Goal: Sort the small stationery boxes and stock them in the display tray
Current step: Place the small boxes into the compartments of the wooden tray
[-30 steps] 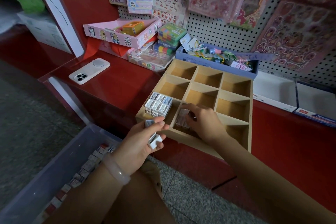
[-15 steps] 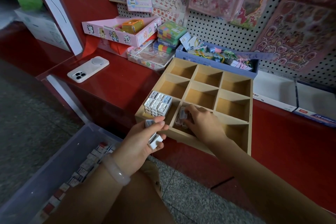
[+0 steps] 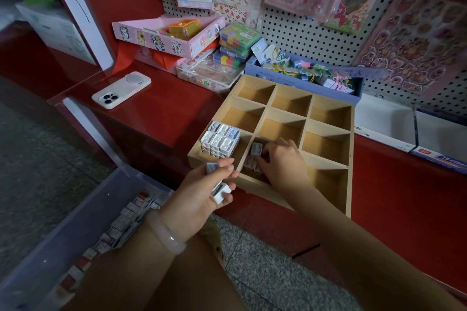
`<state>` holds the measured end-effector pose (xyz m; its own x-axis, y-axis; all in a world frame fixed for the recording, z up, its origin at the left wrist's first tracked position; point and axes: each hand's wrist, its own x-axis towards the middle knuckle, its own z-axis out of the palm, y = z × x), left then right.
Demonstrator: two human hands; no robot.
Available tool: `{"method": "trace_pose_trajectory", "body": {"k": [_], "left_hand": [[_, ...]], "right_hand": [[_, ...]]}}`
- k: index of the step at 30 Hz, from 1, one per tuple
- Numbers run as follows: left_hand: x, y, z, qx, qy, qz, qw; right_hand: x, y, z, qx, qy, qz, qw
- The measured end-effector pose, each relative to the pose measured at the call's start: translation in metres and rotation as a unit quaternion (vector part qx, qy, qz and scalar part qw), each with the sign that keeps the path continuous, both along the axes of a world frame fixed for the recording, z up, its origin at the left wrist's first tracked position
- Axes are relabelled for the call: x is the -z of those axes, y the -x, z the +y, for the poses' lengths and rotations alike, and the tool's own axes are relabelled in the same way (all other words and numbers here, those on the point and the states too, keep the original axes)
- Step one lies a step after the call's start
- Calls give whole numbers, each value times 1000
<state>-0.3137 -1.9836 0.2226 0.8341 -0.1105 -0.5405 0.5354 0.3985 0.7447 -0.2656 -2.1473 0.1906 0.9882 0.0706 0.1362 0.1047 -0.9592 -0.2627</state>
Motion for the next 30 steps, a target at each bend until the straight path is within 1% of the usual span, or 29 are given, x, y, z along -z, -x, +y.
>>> {"method": "trace_pose_trajectory", "body": {"k": [3,7,11,12,14,16,17,18,19,22,25,28,30], "left_hand": [[-1,0,0,-5,22,-12,1000],[-1,-2,-3,7,32,-10,999],[-2,-2,-8,32,40,-10,999],[-2,-1,-8,36,43,-13,998],[-2,0,-7,39,51,-14,998],[-2,-1,-7,40,65,-8,997],[-3,-1,-7,41,77,-2,996],[-4,-2,-8,41,93,5,995],[-5,-2,-9,38,112,13,993],[-6,-3,-12,32,137,32,990],[-5,-1,-14,58,104,0,993],[-2,1,-12,93,60,-67,992],[-4,2,-12,115,54,-95,987]], "right_hand": [[-1,-3,3,14,2,2,1000],[-2,-4,4,6,26,2,1000],[-4,-5,0,4,14,11,1000],[-5,-5,-2,5,3,10,1000],[-11,-2,-8,-6,-44,-22,999],[-21,4,-12,-64,-122,-60,989],[-28,8,-12,-109,-167,-60,978],[-35,14,-11,-159,-202,-47,965],[-41,18,-9,-205,-217,-33,954],[-43,22,-5,-284,-195,-2,939],[-44,19,-8,-308,-196,46,930],[-48,18,-16,-307,-282,124,900],[-51,19,-18,-297,-331,145,884]]}}
